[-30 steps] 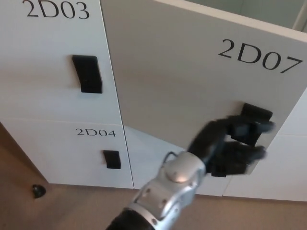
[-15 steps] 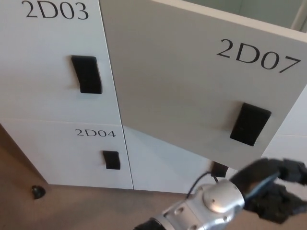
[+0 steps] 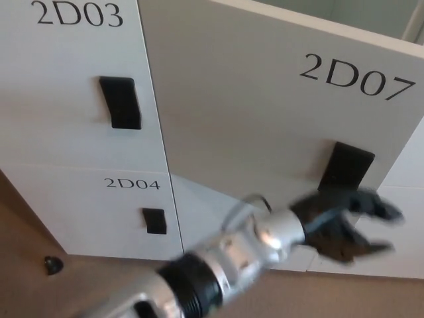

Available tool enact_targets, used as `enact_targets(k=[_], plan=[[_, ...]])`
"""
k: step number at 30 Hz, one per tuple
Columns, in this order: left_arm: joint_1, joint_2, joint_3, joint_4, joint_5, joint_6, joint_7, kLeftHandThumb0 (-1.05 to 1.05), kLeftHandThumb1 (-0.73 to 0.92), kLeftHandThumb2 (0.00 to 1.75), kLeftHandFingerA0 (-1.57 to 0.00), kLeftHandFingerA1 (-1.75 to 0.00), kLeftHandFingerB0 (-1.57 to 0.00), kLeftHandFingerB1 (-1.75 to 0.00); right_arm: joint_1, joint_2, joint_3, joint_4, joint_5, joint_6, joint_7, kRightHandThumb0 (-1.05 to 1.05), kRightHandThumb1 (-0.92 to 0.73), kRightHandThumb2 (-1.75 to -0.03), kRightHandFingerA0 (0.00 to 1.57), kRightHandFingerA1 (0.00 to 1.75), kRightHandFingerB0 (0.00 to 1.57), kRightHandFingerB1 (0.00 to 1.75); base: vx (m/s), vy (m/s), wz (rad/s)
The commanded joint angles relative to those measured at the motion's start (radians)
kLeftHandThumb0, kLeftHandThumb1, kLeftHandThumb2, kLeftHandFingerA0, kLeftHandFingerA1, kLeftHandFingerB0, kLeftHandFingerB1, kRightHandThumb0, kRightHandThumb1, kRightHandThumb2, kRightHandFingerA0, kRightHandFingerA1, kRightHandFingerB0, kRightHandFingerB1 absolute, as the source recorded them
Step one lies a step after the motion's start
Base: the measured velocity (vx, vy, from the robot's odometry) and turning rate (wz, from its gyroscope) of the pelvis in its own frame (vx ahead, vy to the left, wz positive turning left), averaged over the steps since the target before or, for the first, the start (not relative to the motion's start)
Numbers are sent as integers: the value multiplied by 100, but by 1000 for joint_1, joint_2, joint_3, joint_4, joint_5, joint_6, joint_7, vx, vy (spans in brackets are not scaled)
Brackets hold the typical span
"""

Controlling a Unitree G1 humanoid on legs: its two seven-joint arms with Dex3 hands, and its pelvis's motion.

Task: The robot walks towards an open cabinet and lifts its left hand to push the door towards the right to close it.

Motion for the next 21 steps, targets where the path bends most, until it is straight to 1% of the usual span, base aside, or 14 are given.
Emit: enact_targets(k=[1,3,4,6,7,8,9,11,12,16,17,18,19,21], plan=[[-728,551,356,503,62,71,102,-59,76,65,-20,-31,-20,-29,18,-146,32,-77,-163,-157,50,-47,-52,-82,53,59,40,52,0,0,0],[-655,724,367,502,68,55,77,-59,76,65,-20,-31,-20,-29,-26,-168,97,-60,-213,-153,67,-47,-52,-82,53,59,40,52,0,0,0],[-620,816,375,505,69,41,53,-57,74,63,-18,-30,-20,-29,-41,-168,142,-70,-246,-139,65,-39,-65,-59,57,50,42,40,0,0,0],[-604,863,379,510,69,31,39,-57,74,63,-18,-30,-20,-29,-47,-167,166,-79,-264,-129,61,-39,-65,-59,57,50,42,40,0,0,0],[-576,938,387,520,66,15,15,-32,55,106,-1,-48,-1,-46,-55,-161,197,-88,-280,-122,61,-35,-69,-60,55,52,40,41,0,0,0],[-558,986,393,528,64,4,-2,-32,55,106,-1,-48,-1,-46,-60,-158,217,-93,-289,-119,59,-35,-69,-60,55,52,40,41,0,0,0],[-542,1024,401,539,59,-12,-13,-55,74,62,-18,-30,-17,-28,-65,-157,229,-88,-298,-125,57,-37,-68,-59,58,52,42,42,0,0,0],[-532,1047,407,547,56,-24,-20,-55,74,62,-18,-30,-17,-28,-69,-158,237,-83,-303,-130,53,-37,-68,-59,58,52,42,42,0,0,0],[-523,1065,415,556,52,-36,-24,-55,74,62,-18,-30,-19,-29,-66,-160,241,-82,-309,-134,48,-43,-56,-82,52,60,36,51,0,0,0],[-516,1081,424,565,50,-48,-30,-55,74,62,-18,-30,-19,-29,-61,-163,247,-84,-314,-136,40,-43,-56,-82,52,60,36,51,0,0,0],[-506,1117,449,571,32,-56,-42,-53,75,63,-18,-30,-18,-29,-51,-166,240,-90,-303,-141,41,-36,-70,-59,58,53,41,42,0,0,7],[-498,1151,472,574,15,-59,-62,-32,58,107,0,-49,0,-48,-48,-169,237,-98,-297,-131,39,-35,-70,-60,59,51,41,41,0,0,0],[-492,1174,489,576,4,-61,-76,-32,58,107,0,-49,0,-48,-46,-172,236,-104,-294,-123,37,-35,-70,-60,59,51,41,41,0,0,0],[-463,1239,521,582,-13,-72,-98,-32,58,107,0,-49,0,-48,-39,-179,239,-121,-290,-106,37,-42,-57,-81,53,60,35,50,0,0,0]])
